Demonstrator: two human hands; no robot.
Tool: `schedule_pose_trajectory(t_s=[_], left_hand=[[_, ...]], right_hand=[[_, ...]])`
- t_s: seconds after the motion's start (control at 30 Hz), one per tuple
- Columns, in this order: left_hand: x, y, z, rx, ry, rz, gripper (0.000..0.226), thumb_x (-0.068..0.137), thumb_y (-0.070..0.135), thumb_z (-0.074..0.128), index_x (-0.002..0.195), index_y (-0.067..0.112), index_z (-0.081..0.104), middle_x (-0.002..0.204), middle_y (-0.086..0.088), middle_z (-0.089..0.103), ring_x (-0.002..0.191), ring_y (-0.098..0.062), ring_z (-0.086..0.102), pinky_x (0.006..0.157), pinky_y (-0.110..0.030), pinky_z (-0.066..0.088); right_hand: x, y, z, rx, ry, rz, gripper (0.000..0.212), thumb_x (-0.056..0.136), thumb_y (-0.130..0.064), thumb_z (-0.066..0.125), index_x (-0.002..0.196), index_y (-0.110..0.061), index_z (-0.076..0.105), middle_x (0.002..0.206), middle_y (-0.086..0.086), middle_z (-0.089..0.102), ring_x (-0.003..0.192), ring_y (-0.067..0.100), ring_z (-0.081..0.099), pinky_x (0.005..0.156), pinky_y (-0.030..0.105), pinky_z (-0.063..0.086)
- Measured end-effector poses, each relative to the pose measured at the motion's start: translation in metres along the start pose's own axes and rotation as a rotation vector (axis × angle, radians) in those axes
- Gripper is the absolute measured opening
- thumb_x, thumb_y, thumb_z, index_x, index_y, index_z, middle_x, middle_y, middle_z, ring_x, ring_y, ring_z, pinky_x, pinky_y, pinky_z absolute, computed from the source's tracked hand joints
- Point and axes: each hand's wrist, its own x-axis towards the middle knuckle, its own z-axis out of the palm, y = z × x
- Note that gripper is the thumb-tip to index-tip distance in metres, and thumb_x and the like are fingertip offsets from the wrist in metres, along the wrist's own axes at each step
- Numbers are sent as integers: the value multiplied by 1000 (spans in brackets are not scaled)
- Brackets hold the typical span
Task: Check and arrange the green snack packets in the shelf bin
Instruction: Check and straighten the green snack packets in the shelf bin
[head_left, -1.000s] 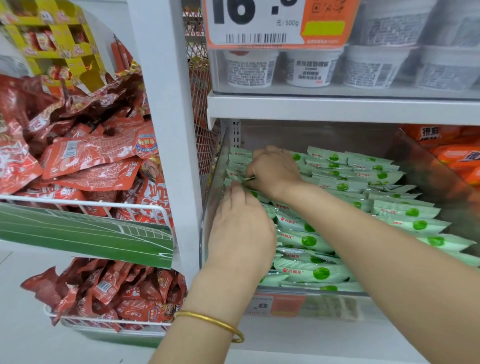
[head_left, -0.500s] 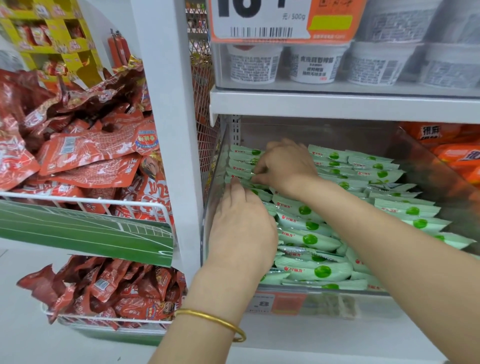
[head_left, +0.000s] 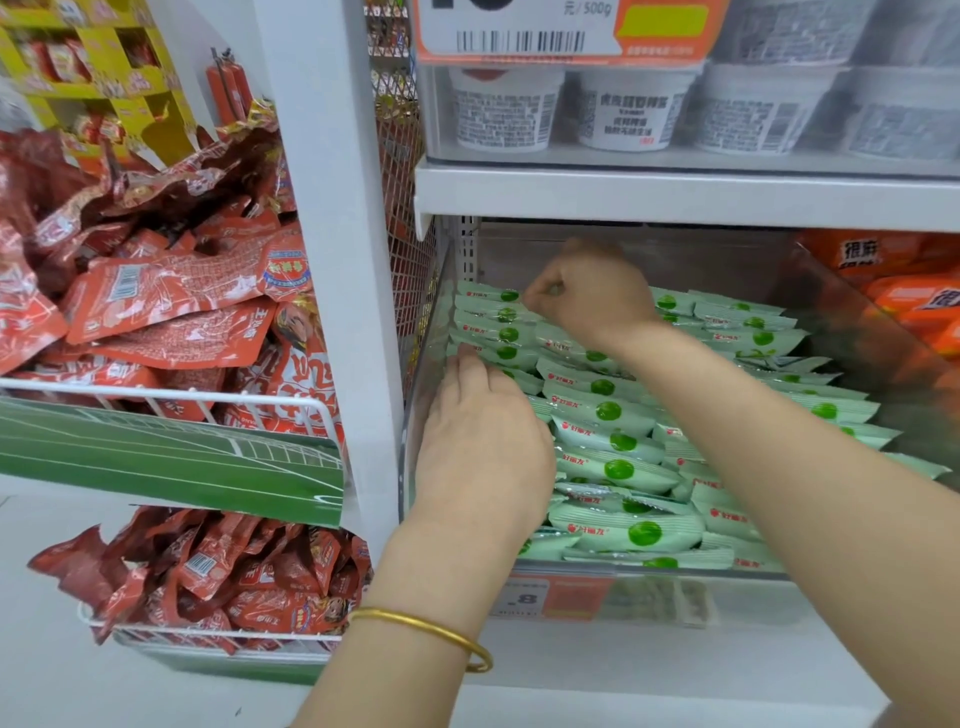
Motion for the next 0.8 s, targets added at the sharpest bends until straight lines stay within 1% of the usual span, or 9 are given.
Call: schedule_pose_trajectory(t_s=[0.13,0.23,0.27,0.33,0.4,0.5,0.63,0.73,0.8], left_hand=[[0,1,0,-10,9,6,50,99,20,31,144,-1,21,156,-14,4,145,-25,4,119,-33,9],[-1,0,0,-15,18,10,50,100,20,31,145,-1,21,156,-14,5,145,-25,5,117,-32,7],[-1,0,0,-15,21,13,50,100,20,31,145,0,21,156,-14,5,145,-25,5,118,-32,7],[-1,0,0,-18,29,20,51,100,20,32,145,0,21,156,-15,5,145,-25,5,119,-33,8],[0,0,0,-22,29,18,51,99,21,32,145,0,21,156,-15,4,145,-25,5,118,-32,8],[0,0,1,-29,33,20,52,99,23,32,144,-1,22,156,-15,7,144,-26,8,118,-33,10],[-1,2,1,-42,44,16,53,99,25,32,145,1,20,156,-13,5,144,-25,7,117,-31,9],[-2,2,0,-97,108,25,51,99,24,33,143,1,23,156,-12,8,142,-24,11,115,-30,11],[-3,2,-2,-175,191,33,48,98,21,36,141,1,27,154,-12,13,140,-24,17,113,-29,15]], right_hand=[[3,-4,15,-111,-89,-26,17,84,-35,66,92,-22,73,106,3,61,109,25,51,82,32,44],[3,-7,23,-194,-105,-34,18,84,-36,67,73,-22,64,91,3,58,110,26,49,77,31,37],[3,-8,24,-188,-95,-40,18,84,-33,68,71,-23,61,91,3,58,110,27,48,78,31,37],[3,-9,25,-140,-77,-48,15,84,-28,68,72,-24,60,98,4,63,110,26,49,84,32,40],[2,-8,25,-70,-61,-35,14,84,-26,68,73,-25,60,100,4,65,109,25,50,86,32,42],[3,-6,23,20,3,-9,8,86,-27,66,81,-22,67,100,1,66,104,23,54,79,30,42],[4,-9,12,105,108,22,15,88,-31,62,93,-18,68,103,-1,65,97,19,58,76,29,44],[-3,-9,5,178,191,90,19,89,-32,62,99,-18,69,105,-1,68,98,18,60,82,31,48],[-11,-5,-1,363,269,195,19,87,-30,65,99,-17,71,99,-3,69,91,16,61,85,32,49]])
